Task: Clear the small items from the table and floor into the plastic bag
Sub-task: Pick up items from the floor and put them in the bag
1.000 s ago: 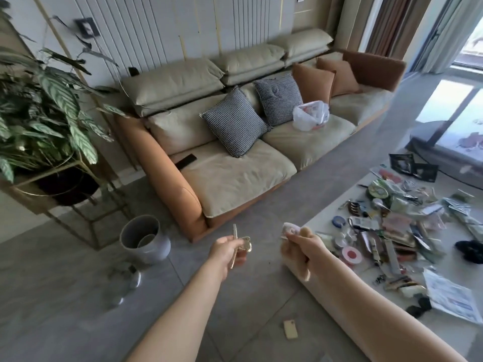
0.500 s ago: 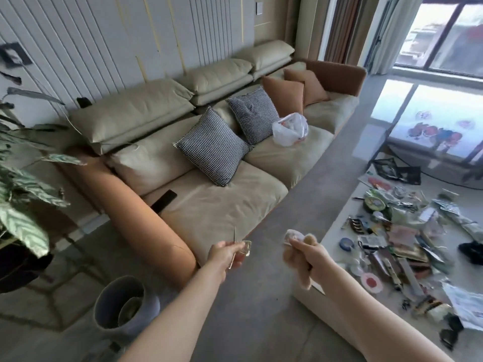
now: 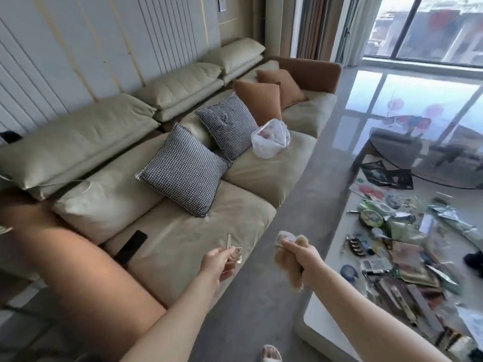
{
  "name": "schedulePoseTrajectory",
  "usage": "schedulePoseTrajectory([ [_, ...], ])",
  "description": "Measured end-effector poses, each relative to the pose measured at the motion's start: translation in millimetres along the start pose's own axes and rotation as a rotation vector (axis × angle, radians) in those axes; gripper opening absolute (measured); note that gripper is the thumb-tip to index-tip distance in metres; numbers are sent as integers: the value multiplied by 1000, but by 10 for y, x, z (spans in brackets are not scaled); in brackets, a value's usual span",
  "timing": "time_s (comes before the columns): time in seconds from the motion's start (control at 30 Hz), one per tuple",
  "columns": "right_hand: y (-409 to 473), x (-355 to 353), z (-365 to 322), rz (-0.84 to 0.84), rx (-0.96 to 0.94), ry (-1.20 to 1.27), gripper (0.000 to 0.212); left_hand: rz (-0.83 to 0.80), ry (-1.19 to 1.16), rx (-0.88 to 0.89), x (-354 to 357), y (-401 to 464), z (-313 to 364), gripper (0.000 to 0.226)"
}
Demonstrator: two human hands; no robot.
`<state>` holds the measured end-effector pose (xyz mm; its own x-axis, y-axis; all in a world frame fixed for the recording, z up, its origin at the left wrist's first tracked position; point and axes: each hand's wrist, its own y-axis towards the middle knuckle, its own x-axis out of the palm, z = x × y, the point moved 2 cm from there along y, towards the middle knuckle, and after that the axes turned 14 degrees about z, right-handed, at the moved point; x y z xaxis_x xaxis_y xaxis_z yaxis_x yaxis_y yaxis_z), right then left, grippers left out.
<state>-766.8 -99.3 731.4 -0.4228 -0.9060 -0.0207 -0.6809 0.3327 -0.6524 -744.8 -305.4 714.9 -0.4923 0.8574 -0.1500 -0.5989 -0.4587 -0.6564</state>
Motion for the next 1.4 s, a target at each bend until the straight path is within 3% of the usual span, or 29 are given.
schedulePoseTrajectory([
  [0.37,915,488,-1031,95,1,69,39,-93,-37,-73,819,866,930,11],
  [0.67,1720,897,-1697,240,8,178,37,-229,117,-1,1671,1732,1907,5],
  [0.87,2259,1016,-2151,275,-5,218,40,-269,207,22,2321,2187,2365,3],
  [1.0,2747,1045,-2470,208,-3,246,40,-328,185,12,2857,2379,2596,7],
  [1.2,3661,1015,-3147,129,-15,123,33,-219,144,-10,3713,2727,2967,5],
  [1.4,4468,1042,-3712,41,3,68,34,-103,150,-4,4268,2975,3238,22],
])
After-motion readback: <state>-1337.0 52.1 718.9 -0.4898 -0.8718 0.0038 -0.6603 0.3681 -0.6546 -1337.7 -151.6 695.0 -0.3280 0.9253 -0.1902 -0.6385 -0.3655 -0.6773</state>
